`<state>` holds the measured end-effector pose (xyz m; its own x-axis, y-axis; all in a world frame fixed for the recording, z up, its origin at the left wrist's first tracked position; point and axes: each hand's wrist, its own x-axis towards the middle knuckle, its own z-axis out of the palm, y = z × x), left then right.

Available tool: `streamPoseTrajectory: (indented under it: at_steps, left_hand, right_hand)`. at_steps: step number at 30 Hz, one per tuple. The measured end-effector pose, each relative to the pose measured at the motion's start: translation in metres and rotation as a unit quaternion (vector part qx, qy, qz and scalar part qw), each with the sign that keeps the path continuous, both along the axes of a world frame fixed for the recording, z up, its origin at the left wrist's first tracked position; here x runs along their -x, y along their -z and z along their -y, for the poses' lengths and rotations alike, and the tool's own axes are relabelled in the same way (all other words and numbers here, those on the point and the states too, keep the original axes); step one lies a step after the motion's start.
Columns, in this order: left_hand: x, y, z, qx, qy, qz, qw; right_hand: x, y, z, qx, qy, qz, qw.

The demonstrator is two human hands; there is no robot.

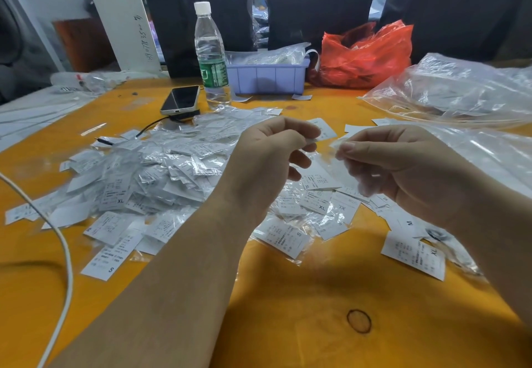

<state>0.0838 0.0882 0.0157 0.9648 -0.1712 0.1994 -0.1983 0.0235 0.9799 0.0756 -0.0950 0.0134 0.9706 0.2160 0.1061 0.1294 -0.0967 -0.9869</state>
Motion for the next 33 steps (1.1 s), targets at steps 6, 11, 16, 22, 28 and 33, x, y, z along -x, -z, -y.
streamPoseTrajectory:
  at_steps: [6, 11, 16, 22, 28, 33]
  left_hand:
    - [0.0, 0.0018, 0.0011, -0.024, -0.015, 0.002, 1.0]
    - [-0.002, 0.0018, -0.0012, -0.021, -0.056, 0.029, 0.998]
    - [-0.0009, 0.0014, 0.0001, -0.016, -0.053, 0.061, 0.997]
    - [0.0014, 0.0027, 0.0034, -0.042, -0.042, 0.076, 0.995]
    - [0.0034, 0.0032, 0.0033, -0.07, -0.024, 0.08, 0.994]
    - [0.0046, 0.0037, 0.0036, -0.078, -0.01, 0.078, 0.994]
  right_hand:
    - [-0.0001, -0.0005, 0.0015, -0.01, 0.007, -0.007, 1.0]
    - [-0.0005, -0.0009, 0.0017, -0.017, 0.015, -0.014, 1.0]
    - [0.0, -0.0007, 0.0012, -0.014, 0.017, -0.017, 1.0]
    - [0.0008, -0.0012, -0.0001, -0.015, 0.014, -0.015, 1.0]
    - [0.0016, -0.0014, -0.0017, -0.014, 0.012, -0.013, 1.0]
    - [0.0012, -0.0003, -0.0025, -0.02, 0.019, -0.02, 0.999]
